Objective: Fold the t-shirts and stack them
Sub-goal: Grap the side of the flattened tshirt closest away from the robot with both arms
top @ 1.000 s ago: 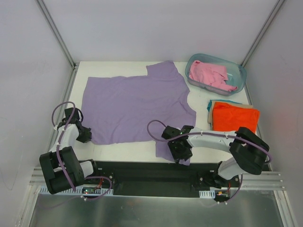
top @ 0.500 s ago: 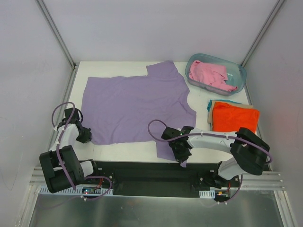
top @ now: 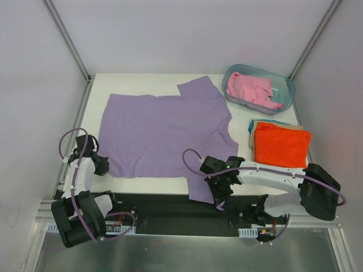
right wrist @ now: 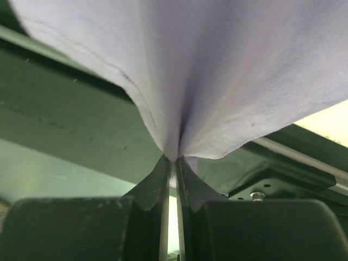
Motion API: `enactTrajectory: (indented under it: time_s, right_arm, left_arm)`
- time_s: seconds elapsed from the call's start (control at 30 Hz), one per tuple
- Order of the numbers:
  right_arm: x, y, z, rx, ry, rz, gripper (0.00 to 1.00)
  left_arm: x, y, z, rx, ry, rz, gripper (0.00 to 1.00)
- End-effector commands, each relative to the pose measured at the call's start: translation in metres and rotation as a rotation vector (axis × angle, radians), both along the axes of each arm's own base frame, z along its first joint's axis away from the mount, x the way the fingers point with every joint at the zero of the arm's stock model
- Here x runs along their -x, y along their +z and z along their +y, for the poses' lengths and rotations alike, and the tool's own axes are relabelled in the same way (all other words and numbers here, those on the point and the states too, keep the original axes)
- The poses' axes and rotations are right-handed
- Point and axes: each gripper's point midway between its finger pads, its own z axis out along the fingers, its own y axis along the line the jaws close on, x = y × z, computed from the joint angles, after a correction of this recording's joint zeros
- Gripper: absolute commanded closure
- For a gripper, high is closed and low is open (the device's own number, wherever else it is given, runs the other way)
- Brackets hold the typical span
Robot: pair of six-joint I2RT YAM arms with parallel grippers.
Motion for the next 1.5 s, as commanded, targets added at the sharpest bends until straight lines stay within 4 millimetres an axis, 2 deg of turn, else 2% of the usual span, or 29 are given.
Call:
enactTrajectory:
  time_s: [0.0,0.13,0.23,0.3,0.5,0.57,0.67,0.73,0.83,0.87,0.93,0.97,1.03,1.13,1.27,1.3,1.47]
  right_arm:
    - [0.011,0.021,0.005,-0.079,0.041,0.041,0.99]
    - [0.019,0.028,0.015,-0.151,0.063,0.081,0.99]
    - [0.022,0.028,0.013,-0.159,0.079,0.087,0.99]
    - [0.023,0.030,0.012,-0.173,0.095,0.087,0.99]
    - [0.025,0.034,0.008,-0.185,0.163,0.087,0.99]
    - [0.014,0.036,0.002,-0.148,0.171,0.032,0.99]
    - [-0.009,0.042,0.005,-0.154,0.142,-0.028,0.99]
    - [-0.033,0.042,0.002,-0.116,0.132,-0.113,0.99]
    - [-0.076,0.055,0.008,-0.122,0.047,-0.211,0.99]
    - [-0.089,0.065,0.013,-0.140,0.033,-0.255,0.99]
    - [-0.114,0.072,0.008,-0.107,0.002,-0.338,0.99]
    - [-0.126,0.080,0.008,-0.099,-0.014,-0.380,0.99]
    - [-0.144,0.083,-0.003,-0.045,-0.055,-0.424,0.99]
    - [-0.165,0.088,-0.009,-0.005,-0.106,-0.462,0.99]
    - [-0.189,0.093,-0.020,0.054,-0.173,-0.494,0.99]
    - [-0.197,0.095,-0.022,0.071,-0.191,-0.509,0.99]
    - [-0.220,0.106,-0.026,0.079,-0.219,-0.534,0.99]
  left_arm:
    - [0.012,0.009,-0.002,0.007,0.075,-0.015,1.00]
    - [0.014,0.027,0.000,-0.032,0.113,-0.120,1.00]
    - [0.021,0.035,0.004,-0.069,0.147,-0.150,1.00]
    - [0.028,0.035,0.007,-0.094,0.159,-0.133,1.00]
    - [0.034,0.032,0.005,-0.085,0.160,-0.105,1.00]
    - [0.033,0.032,0.005,-0.081,0.156,-0.095,1.00]
    - [0.028,0.037,0.006,-0.078,0.154,-0.092,1.00]
    - [0.018,0.045,-0.001,-0.035,0.133,-0.119,1.00]
    - [0.004,0.056,-0.002,-0.022,0.116,-0.179,1.00]
    - [0.001,0.057,-0.001,-0.019,0.118,-0.190,1.00]
    - [-0.013,0.062,-0.005,0.002,0.083,-0.245,1.00]
    - [-0.017,0.061,-0.006,0.012,0.068,-0.254,1.00]
    - [-0.024,0.058,-0.009,0.031,0.055,-0.245,1.00]
    - [-0.032,0.060,-0.004,0.030,0.059,-0.226,1.00]
    - [-0.054,0.074,0.003,0.010,0.042,-0.241,1.00]
    - [-0.057,0.070,0.002,0.014,0.033,-0.216,1.00]
    - [-0.080,0.078,-0.008,-0.018,-0.038,-0.206,1.00]
